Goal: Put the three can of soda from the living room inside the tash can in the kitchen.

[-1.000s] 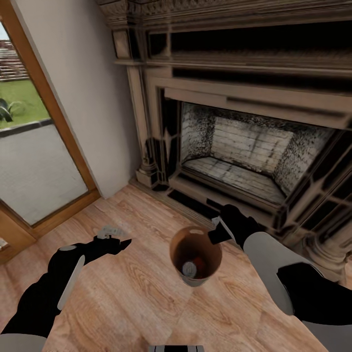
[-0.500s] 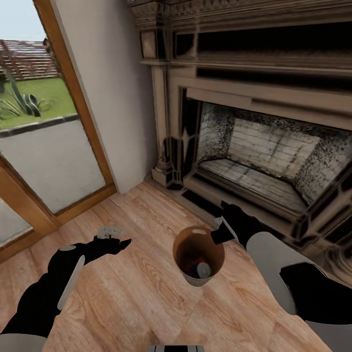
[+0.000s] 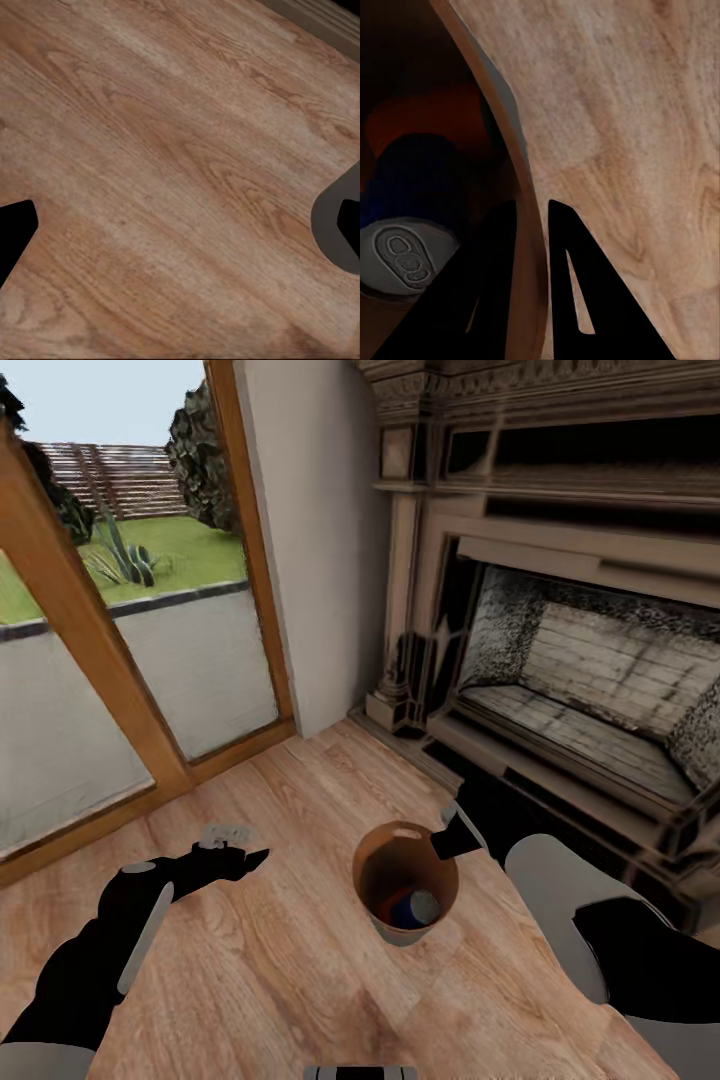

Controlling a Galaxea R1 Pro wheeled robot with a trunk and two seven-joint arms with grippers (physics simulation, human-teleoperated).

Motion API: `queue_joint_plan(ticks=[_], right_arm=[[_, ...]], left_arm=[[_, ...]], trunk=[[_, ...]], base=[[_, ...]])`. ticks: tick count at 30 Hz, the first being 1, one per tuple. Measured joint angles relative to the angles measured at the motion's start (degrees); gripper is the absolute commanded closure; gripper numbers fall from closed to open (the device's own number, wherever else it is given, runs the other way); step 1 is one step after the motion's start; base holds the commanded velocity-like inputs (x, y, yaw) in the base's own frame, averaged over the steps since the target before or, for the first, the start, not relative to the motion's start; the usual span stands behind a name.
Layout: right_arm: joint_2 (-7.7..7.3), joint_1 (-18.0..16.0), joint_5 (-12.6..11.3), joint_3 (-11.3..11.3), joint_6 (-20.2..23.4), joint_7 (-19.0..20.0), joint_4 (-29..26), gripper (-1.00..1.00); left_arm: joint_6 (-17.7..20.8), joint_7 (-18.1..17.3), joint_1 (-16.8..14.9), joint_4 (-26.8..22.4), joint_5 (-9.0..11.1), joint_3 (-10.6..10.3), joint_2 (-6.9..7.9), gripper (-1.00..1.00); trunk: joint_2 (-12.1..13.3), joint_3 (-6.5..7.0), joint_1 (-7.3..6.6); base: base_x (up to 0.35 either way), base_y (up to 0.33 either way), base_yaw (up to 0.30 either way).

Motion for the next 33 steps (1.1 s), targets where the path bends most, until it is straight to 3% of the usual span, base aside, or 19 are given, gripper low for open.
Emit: queue_joint_plan(ticks=[4, 12, 16, 33], right_arm=[[-0.11, 0.0, 0.98, 0.11, -0.11, -0.01, 0.03, 1.0], [-0.15, 0.01, -0.55, -0.05, 0.0, 0.18, 0.03, 1.0], [-0.1, 0.07, 0.68, 0.16, -0.16, 0.07, 0.08, 1.0], [-0.07, 0.17, 0.14, 0.03, -0.19, -0.33, 0.03, 1.0]], left_arm=[[0.0, 0.0, 0.0, -0.03, 0.0, -0.01, 0.0, -1.0], [-0.08, -0.02, 0.0, -0.11, 0.2, 0.13, -0.06, -1.0], [-0.15, 0.0, 0.0, -0.13, 0.25, 0.16, -0.08, -1.0], [-0.17, 0.01, 0.0, -0.29, 0.26, 0.16, -0.09, -1.0]], trunk=[[0.0, 0.0, 0.0], [0.0, 0.0, 0.0], [0.0, 0.0, 0.0], [0.0, 0.0, 0.0]], base=[[-0.223, 0.252, 0.254], [-0.109, 0.122, 0.212], [-0.011, 0.012, 0.04], [-0.001, 0.001, 0.003]])
